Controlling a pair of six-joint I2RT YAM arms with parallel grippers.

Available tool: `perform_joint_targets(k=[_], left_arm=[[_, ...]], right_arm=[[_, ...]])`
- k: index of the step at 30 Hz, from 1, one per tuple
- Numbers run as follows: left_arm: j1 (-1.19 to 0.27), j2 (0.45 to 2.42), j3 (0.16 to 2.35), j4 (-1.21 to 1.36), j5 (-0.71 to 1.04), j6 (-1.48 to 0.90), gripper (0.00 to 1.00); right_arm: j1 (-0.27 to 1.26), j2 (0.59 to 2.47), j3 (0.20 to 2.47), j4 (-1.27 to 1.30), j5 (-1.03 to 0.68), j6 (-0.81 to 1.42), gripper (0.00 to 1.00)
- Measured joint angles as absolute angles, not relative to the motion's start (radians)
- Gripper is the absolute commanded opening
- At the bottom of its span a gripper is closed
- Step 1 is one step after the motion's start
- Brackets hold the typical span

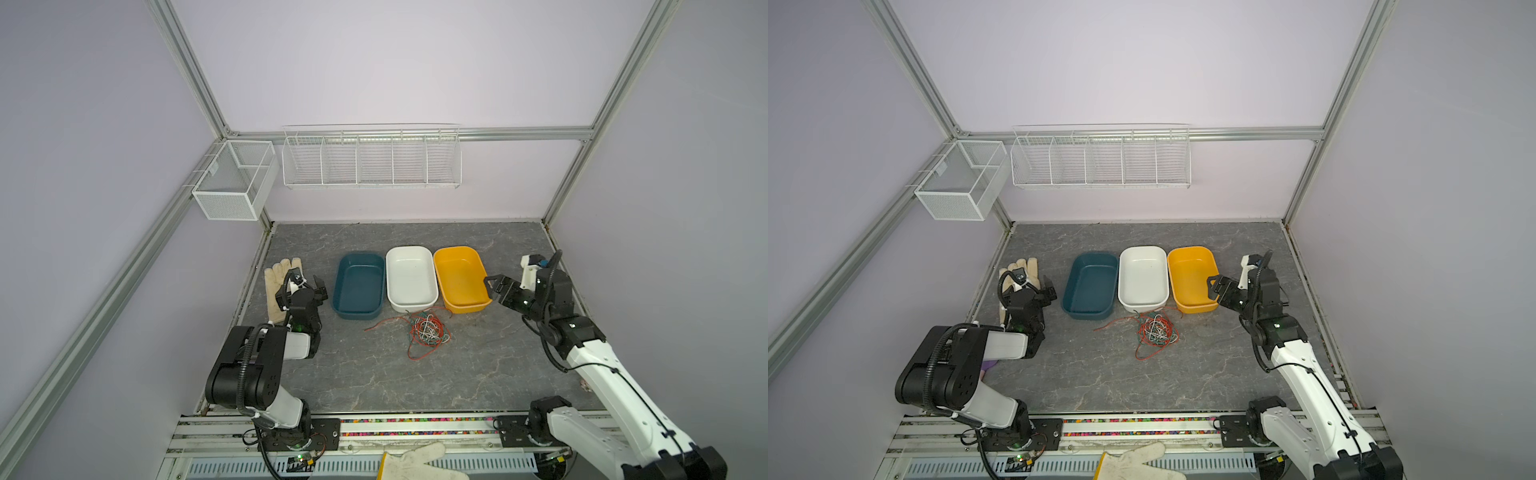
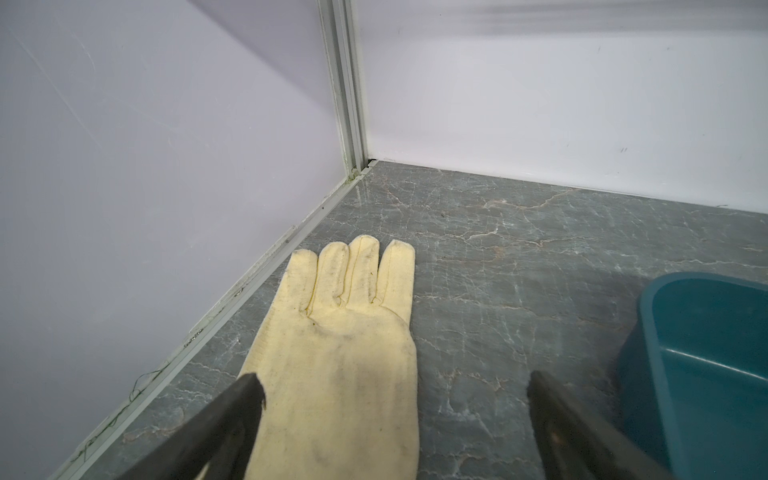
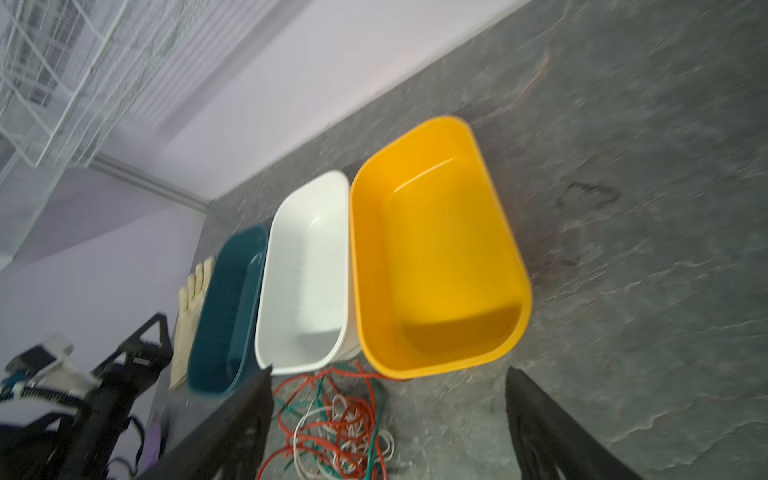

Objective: Untangle the cables
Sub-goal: 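Reach the right gripper over the tangled wire pile and lower it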

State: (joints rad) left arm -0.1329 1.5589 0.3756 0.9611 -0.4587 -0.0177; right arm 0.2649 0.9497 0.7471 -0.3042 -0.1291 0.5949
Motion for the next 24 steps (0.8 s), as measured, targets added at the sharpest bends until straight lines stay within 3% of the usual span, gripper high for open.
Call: perform_joint_targets(k=[13, 24], left_arm=[[-0.133, 1.559, 0.376, 0.961, -0.459, -0.018, 0.99], [-0.133, 1.559, 0.376, 0.961, -0.458, -0.017, 0.99]], right_arm=[[0.727, 0.983, 0.772, -0.447, -0.078, 0.627, 0.96], [1.081, 1.282, 1.145, -0.615, 0.147, 0.685, 0.98]])
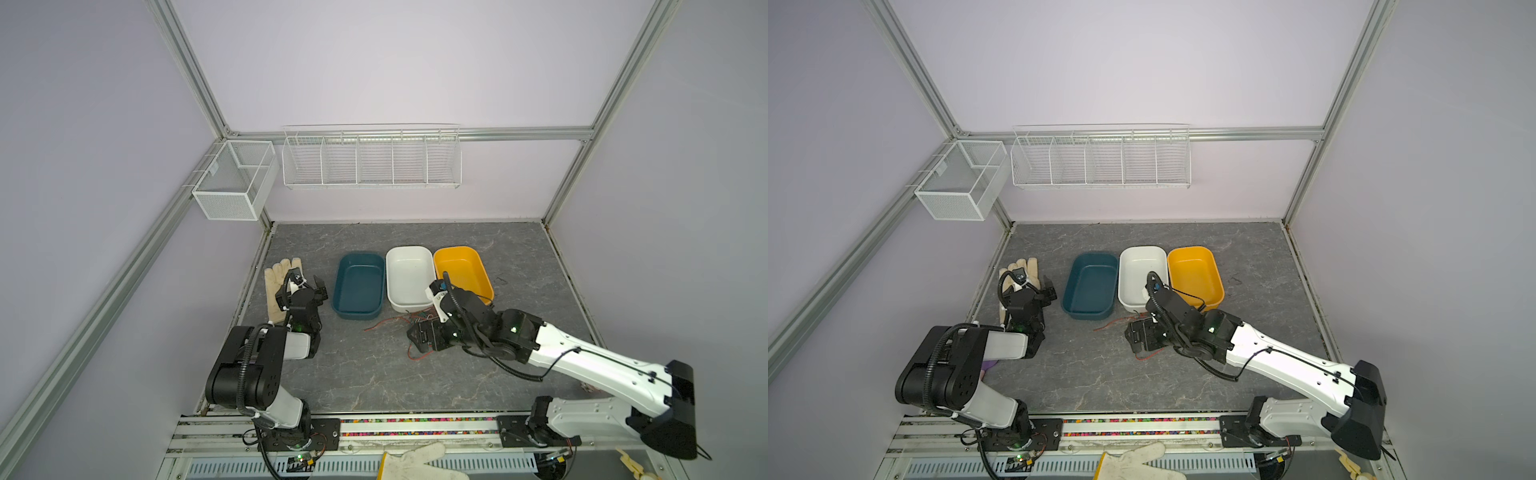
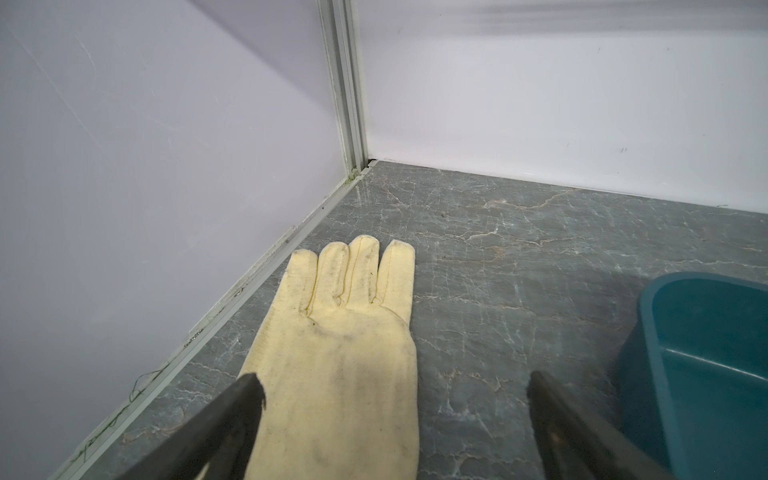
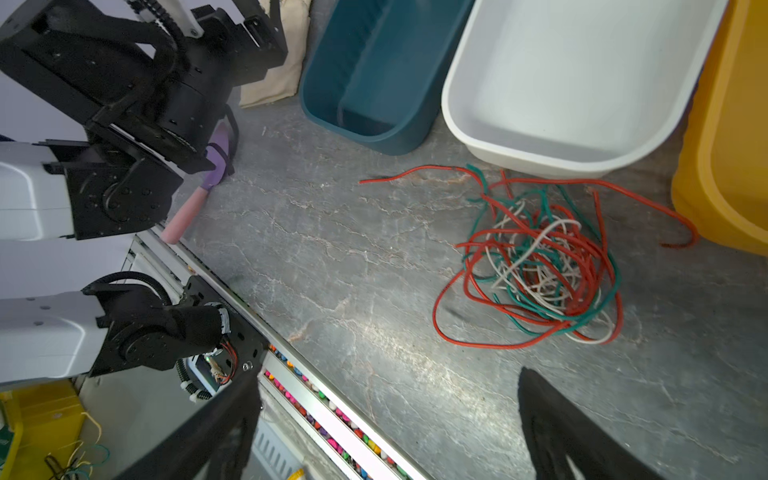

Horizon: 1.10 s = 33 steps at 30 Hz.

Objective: Untangle the cables
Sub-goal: 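Reach the right gripper over the tangled wire pile and lower it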

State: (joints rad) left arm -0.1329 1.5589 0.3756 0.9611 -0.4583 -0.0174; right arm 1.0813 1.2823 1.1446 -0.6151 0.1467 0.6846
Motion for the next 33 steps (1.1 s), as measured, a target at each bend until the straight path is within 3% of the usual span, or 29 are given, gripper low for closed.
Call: perform_joint_targets(k=[11, 18, 23, 29, 33], left_arm=[[-0.133, 1.559, 0.376, 0.961, -0.459, -0.017, 0.99], [-0.133, 1.559, 0.376, 0.961, -0.459, -0.018, 0.99], [-0.133, 1.542, 0.361, 0.968, -0.471, -0.017, 0.99], [-0.168, 1.364, 0.324, 0.900, -0.479, 0.008, 0.99], [-0.185, 1.164, 0.395, 0.672, -0.509, -0.067, 0.99]], right_arm=[[1.110, 1.470, 1.250, -0.717, 0.310, 0.719, 0.98], [1.085, 1.501, 1.247, -0.713, 0.312, 0.719, 0.76], [1.055, 1.541, 1.216, -0.676, 0.267, 0.706, 0.74], [1.024, 1.550, 1.160, -0.630, 0.216, 0.687, 0.69], [0.987, 1.553, 1.148, -0.593, 0.175, 0.666, 0.63]])
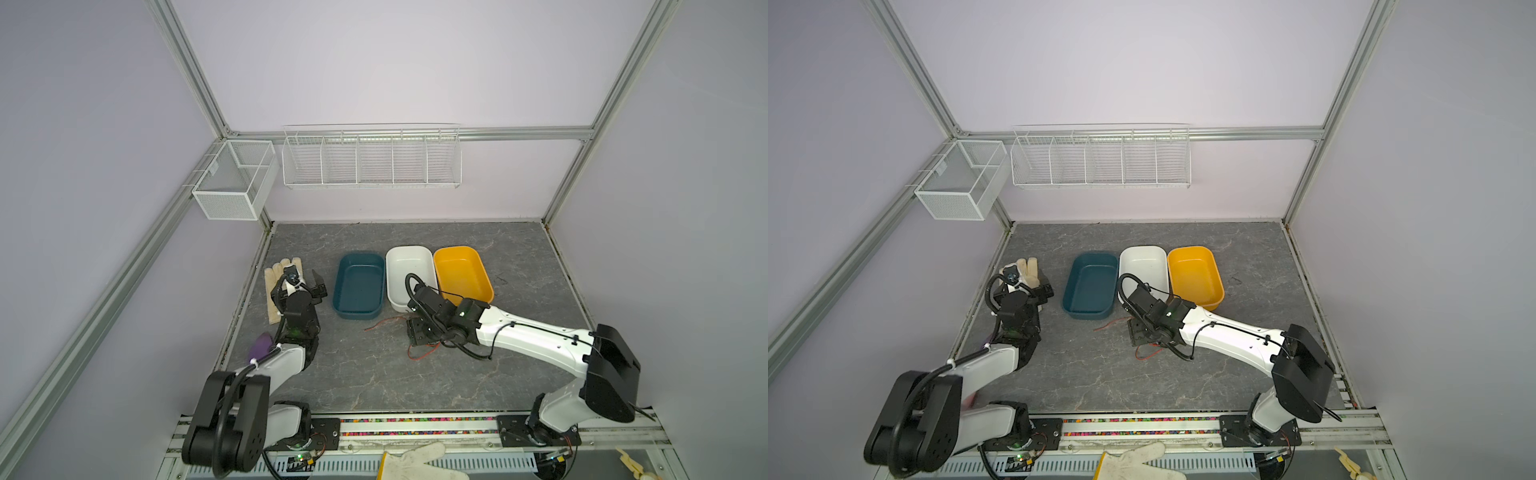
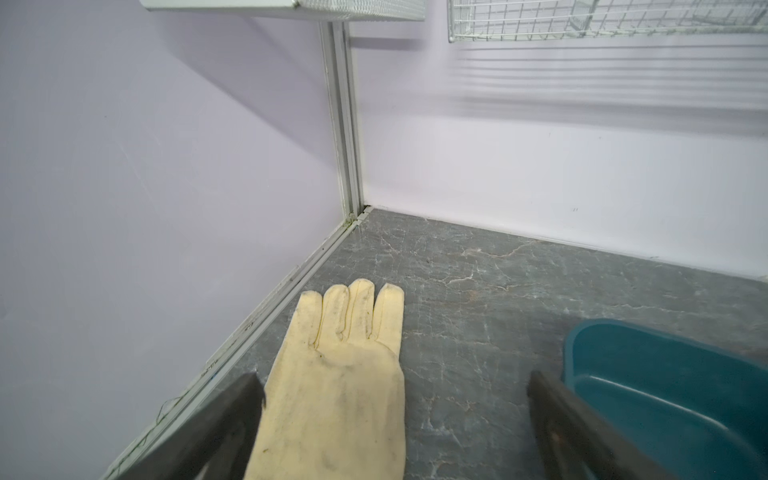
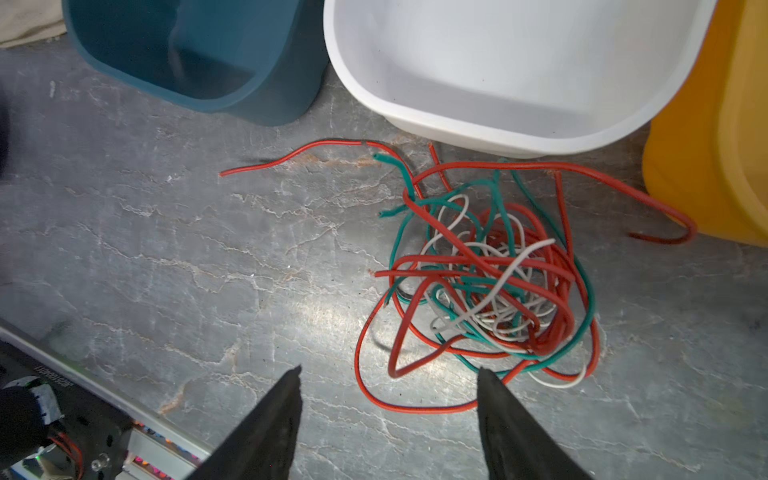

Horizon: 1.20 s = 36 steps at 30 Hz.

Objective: Untangle the cables
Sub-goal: 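Reach the right gripper over the tangled wire pile and lower it, then grasp a red wire end with the right gripper while the left arm approaches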

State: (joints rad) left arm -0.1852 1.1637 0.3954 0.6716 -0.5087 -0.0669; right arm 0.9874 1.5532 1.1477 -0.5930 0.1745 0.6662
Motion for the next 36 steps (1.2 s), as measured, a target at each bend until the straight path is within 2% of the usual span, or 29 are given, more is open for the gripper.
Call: perform_joint_targets(k=[3, 6, 11, 14, 19, 26, 36], left_arm=[[-0.184, 1.039, 0.508, 0.465, -0.522, -0.183, 0.99], [-0.180, 0.961, 0.611, 0.286, -0.460, -0.270, 0.99], [-0.171, 1.013, 0.851, -0.067, -0.273, -0.343, 0.99], [-0.172, 1.029, 0.914, -0.221, -0.162, -0.368, 0.99], [-0.196, 0.970, 0.910, -0.411, -0.060, -0.397, 0.99], [-0.284, 0.860, 0.850, -0.547, -0.014, -0.444, 0.99], [-0.431, 0.833, 0.741, -0.596, 0.030, -0.552, 0.99]], right_arm=[[0.964, 1.569, 1.148, -0.556, 0.142, 0.649, 0.61], [0.957, 1.595, 1.147, -0.530, 0.123, 0.635, 0.58], [0.952, 1.608, 1.119, -0.489, 0.095, 0.623, 0.50], [0.950, 1.608, 1.095, -0.464, 0.088, 0.619, 0.45], [0.949, 1.608, 1.058, -0.434, 0.085, 0.618, 0.29], [0.949, 1.608, 1.043, -0.404, 0.084, 0.617, 0.07], [0.965, 1.515, 1.038, -0.408, 0.077, 0.593, 0.07]])
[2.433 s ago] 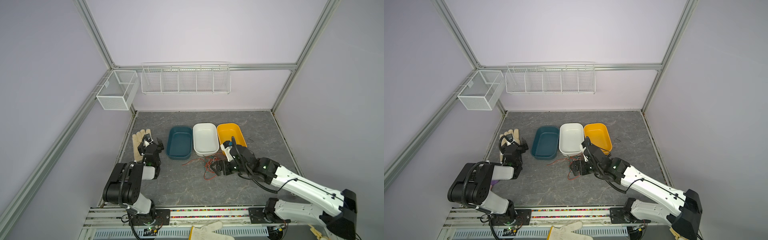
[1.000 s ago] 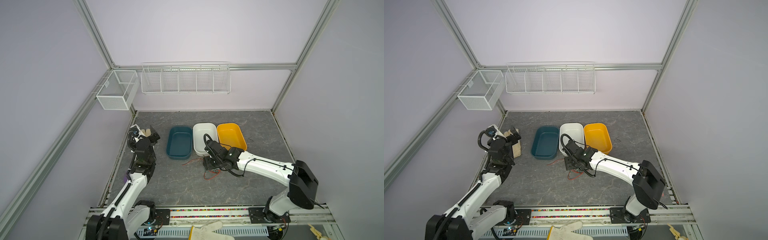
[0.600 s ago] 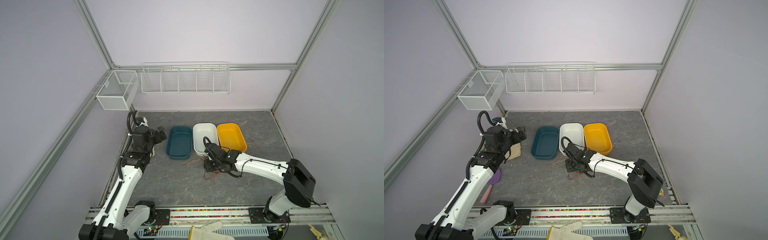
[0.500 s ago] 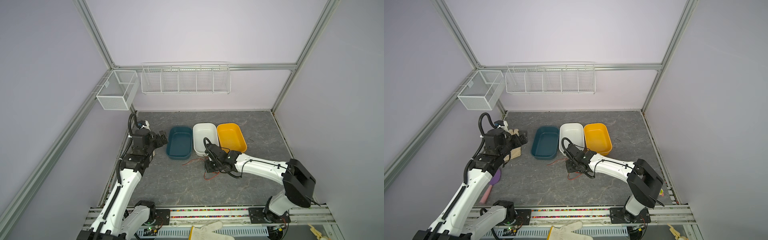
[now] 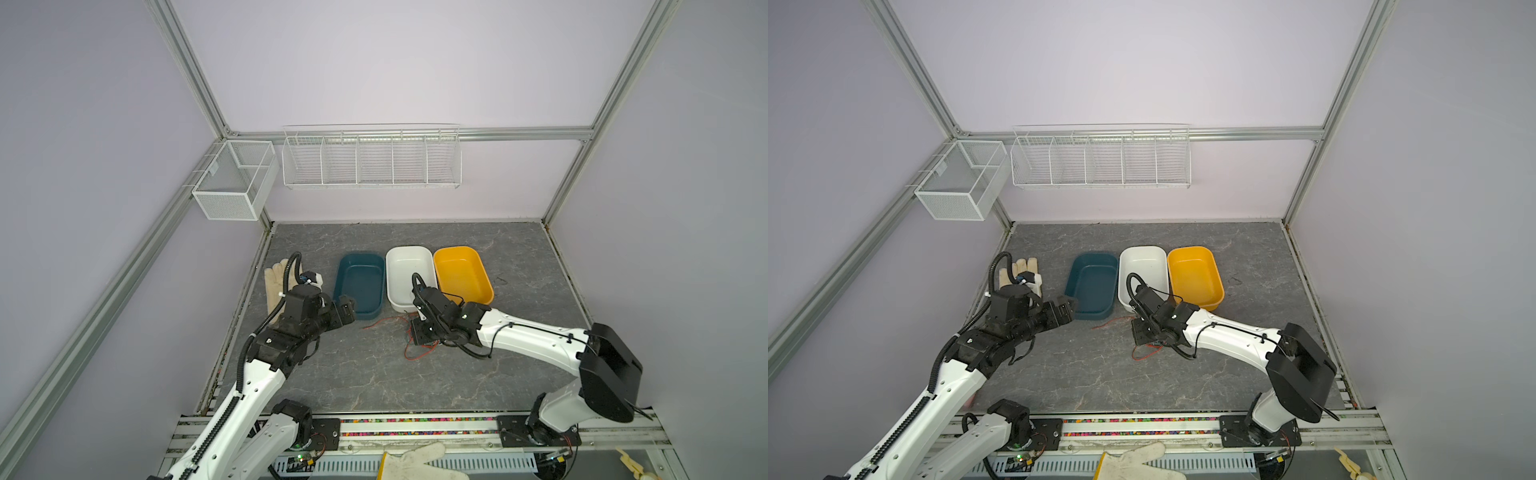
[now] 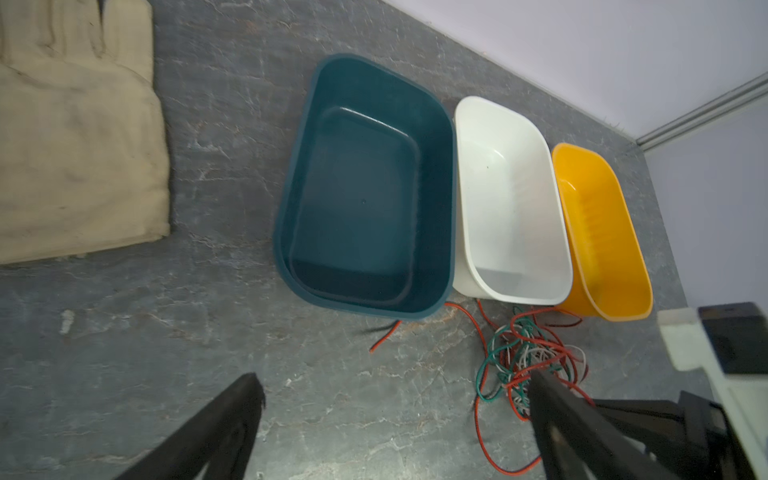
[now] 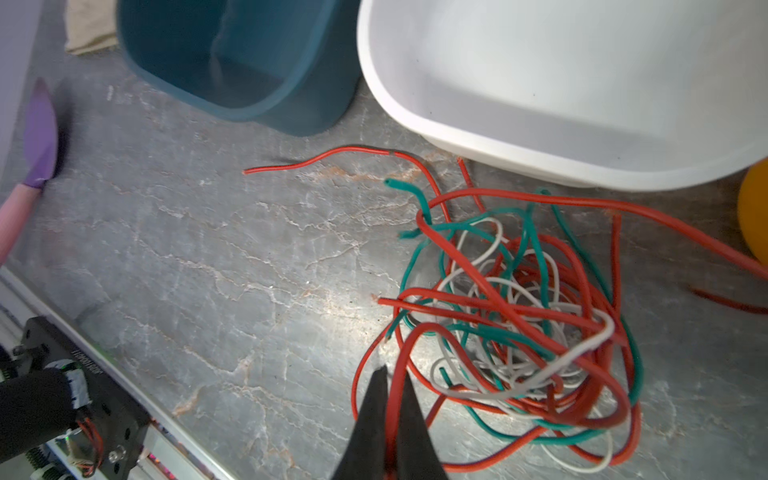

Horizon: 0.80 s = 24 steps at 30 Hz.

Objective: Untangle the cables
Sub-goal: 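Grasp a red wire end with the right gripper while the left arm approaches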

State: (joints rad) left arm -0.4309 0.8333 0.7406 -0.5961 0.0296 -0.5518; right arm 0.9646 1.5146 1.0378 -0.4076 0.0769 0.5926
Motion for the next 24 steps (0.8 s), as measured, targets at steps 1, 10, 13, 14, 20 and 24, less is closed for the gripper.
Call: perform_joint_targets(k=[1, 10, 13, 14, 20, 24], left_arm=[[-0.463, 0.838, 0.735, -0.593, 0.025, -0.564, 0.99], [-0.682, 0.921, 0.706, -0.531, -0.030, -0.647, 0.99], [-0.712, 0.939, 0.690, -0.501, -0.035, -0.672, 1.00], [-0.719, 0.945, 0.686, -0.492, -0.036, -0.679, 1.00], [-0.778, 0.995, 0.657, -0.412, -0.040, -0.719, 1.00], [-0.789, 1.034, 0.624, -0.348, -0.027, -0.739, 1.00]], right_arm=[[0.971, 1.497, 1.038, -0.410, 0.076, 0.586, 0.06], [1.000, 1.369, 1.041, -0.440, 0.062, 0.530, 0.07], [1.000, 1.333, 1.048, -0.459, 0.058, 0.514, 0.06], [1.000, 1.320, 1.052, -0.466, 0.057, 0.508, 0.06], [1.006, 1.219, 1.108, -0.520, 0.046, 0.478, 0.06], [1.006, 1.164, 1.170, -0.557, 0.042, 0.454, 0.06]])
